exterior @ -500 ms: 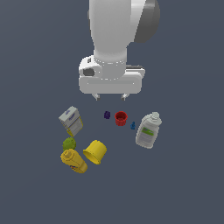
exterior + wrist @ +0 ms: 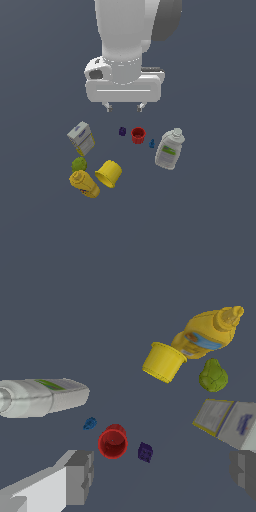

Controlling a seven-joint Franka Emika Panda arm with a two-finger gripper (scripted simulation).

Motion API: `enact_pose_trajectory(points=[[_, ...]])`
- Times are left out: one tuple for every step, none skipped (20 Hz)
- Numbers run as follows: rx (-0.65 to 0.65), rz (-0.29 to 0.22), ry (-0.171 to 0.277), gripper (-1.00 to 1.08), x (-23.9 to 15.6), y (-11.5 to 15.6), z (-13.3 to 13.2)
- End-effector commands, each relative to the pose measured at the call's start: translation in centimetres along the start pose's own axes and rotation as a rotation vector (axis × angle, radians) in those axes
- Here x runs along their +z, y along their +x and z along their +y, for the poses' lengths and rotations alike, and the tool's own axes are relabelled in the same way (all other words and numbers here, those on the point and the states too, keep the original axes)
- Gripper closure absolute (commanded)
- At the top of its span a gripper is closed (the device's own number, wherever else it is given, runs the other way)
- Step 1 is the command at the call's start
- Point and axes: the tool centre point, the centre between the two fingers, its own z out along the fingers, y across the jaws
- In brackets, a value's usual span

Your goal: Pick up a designated object from a clutter of objects.

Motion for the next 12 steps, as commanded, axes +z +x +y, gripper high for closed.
enact_pose_trajectory(points=[[0.003, 0.005, 0.003, -0.92, -0.3, 0.0, 0.0], [0.002, 0.004, 0.003, -0.92, -0.3, 0.0, 0.0], [0.003, 0.003, 0.003, -0.92, -0.2, 0.0, 0.0], [0.005, 0.003, 0.003, -0.92, -0.1, 0.1, 0.1], [0.009, 0.002, 0.003, -0.92, 0.0, 0.2, 0.2], [0.014, 0.002, 0.004, -0.92, 0.2, 0.3, 0.4], [0.021, 0.002, 0.005, -0.92, 0.3, 0.5, 0.6], [0.028, 0.002, 0.005, -0.92, 0.6, 0.7, 0.8], [0.037, 0.001, 0.006, -0.92, 0.9, 0.9, 1.1], [0.047, 0.001, 0.007, -0.92, 1.2, 1.2, 1.4], [0.057, 0.0, 0.008, -0.92, 1.5, 1.5, 1.7], [0.069, -0.001, 0.009, -0.92, 1.9, 1.7, 2.1]])
